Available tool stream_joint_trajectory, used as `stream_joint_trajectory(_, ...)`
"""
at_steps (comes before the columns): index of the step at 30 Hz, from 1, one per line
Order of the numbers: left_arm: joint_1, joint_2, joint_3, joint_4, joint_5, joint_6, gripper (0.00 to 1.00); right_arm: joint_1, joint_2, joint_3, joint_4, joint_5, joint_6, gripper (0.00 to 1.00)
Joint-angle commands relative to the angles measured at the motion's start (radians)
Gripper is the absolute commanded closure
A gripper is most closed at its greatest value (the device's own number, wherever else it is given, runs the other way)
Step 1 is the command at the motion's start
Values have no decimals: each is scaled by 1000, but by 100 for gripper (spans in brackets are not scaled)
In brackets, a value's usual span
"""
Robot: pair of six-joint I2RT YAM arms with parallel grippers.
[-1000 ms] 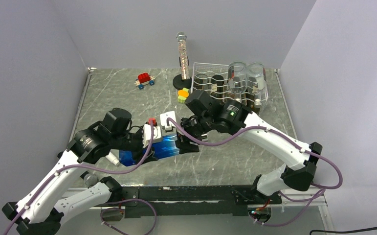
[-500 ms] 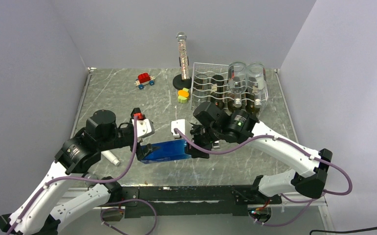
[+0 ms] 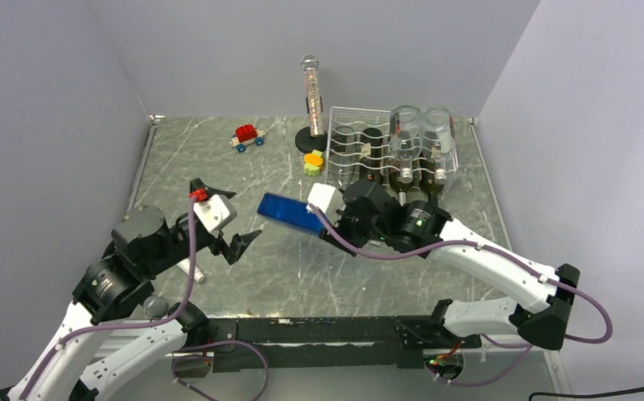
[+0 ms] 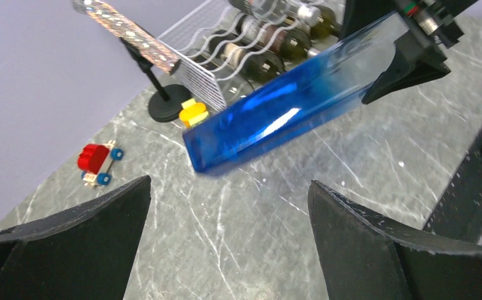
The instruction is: Put the wine bottle on the wine rack
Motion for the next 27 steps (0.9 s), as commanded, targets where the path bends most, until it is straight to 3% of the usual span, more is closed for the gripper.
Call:
stream_joint_trajectory(1,4,-30,-17,94,-109,-102,1,-46,-170,21,383,216,88,100)
stream_joint_trajectory(5,3,-52,-31,116,-104,-160,1,-91,-214,16,430,328,139,100)
stream_joint_trajectory(10,4,-46,-32,146,-115,-287,1,-212,-219,13,419,481,318,100)
stream_joint_trajectory(17,3,-9,-22,141,-99,-382,1,-358,-182,-24,357,423,487,100)
stream_joint_trajectory(27,4,-9,-82,192,-36,-447,1,-468,-147,-140,496,286,548,100)
